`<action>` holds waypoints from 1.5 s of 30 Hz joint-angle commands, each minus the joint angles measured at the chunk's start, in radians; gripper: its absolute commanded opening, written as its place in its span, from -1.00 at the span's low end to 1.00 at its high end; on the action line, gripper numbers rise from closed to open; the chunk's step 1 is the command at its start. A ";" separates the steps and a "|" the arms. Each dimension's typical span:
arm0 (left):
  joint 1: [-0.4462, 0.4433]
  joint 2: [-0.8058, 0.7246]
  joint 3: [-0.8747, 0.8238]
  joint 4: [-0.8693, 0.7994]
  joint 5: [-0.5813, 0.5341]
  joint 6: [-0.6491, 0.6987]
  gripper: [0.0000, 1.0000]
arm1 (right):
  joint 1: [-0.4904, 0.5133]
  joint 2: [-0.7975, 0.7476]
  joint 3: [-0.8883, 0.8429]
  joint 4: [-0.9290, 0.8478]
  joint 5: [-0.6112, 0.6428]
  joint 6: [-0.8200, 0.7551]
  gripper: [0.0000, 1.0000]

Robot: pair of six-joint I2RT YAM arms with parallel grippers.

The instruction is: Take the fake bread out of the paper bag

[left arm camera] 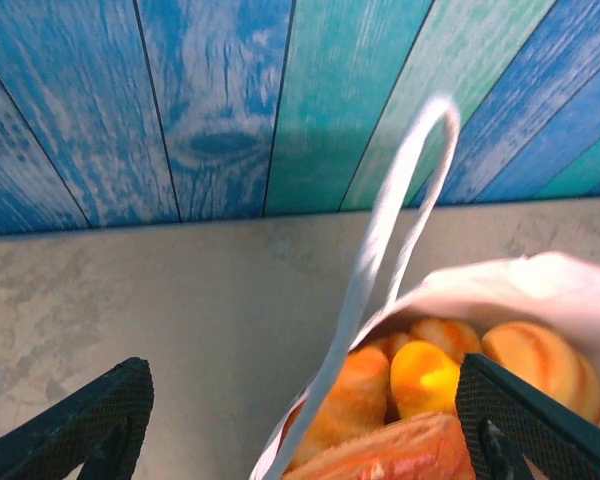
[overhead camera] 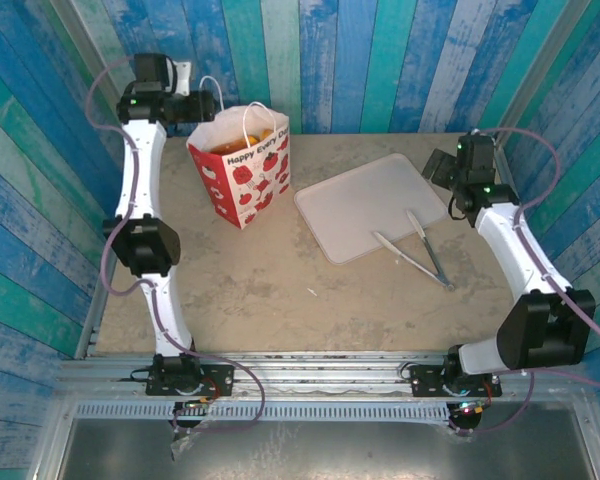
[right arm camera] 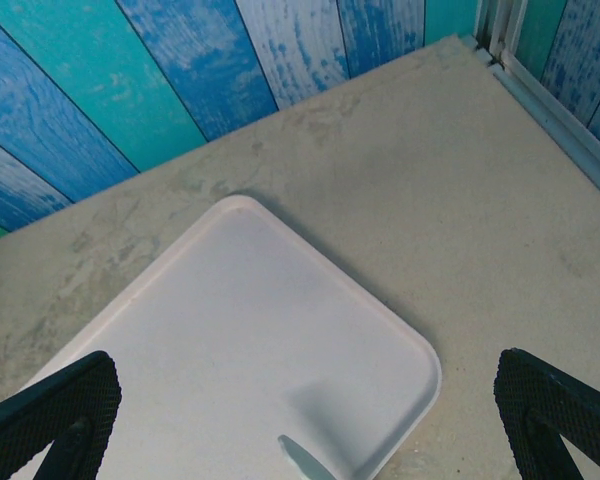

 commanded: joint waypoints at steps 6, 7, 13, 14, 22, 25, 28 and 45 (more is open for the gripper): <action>0.004 0.103 0.029 -0.076 0.013 0.043 0.36 | -0.002 -0.009 0.032 0.003 -0.014 -0.001 1.00; 0.004 0.106 0.028 -0.074 0.017 0.041 0.30 | -0.002 -0.008 0.033 0.005 -0.014 -0.001 1.00; 0.004 0.131 0.031 -0.055 0.021 0.034 0.10 | -0.001 -0.006 0.031 0.005 -0.014 0.005 1.00; 0.004 0.135 0.031 -0.054 0.017 0.033 0.09 | -0.002 -0.006 0.030 0.005 -0.015 0.006 1.00; -0.006 0.153 0.041 -0.036 0.028 0.021 -0.03 | -0.001 -0.012 0.024 0.007 -0.012 0.010 1.00; -0.016 0.160 0.059 -0.035 0.013 0.023 -0.25 | -0.002 -0.014 0.021 0.007 -0.013 0.014 1.00; -0.029 0.156 0.068 -0.021 -0.008 0.024 -0.44 | -0.001 -0.023 0.009 0.018 -0.016 0.016 1.00; -0.070 0.127 0.072 -0.001 -0.102 0.101 -0.41 | -0.002 -0.103 -0.093 0.103 0.010 0.020 1.00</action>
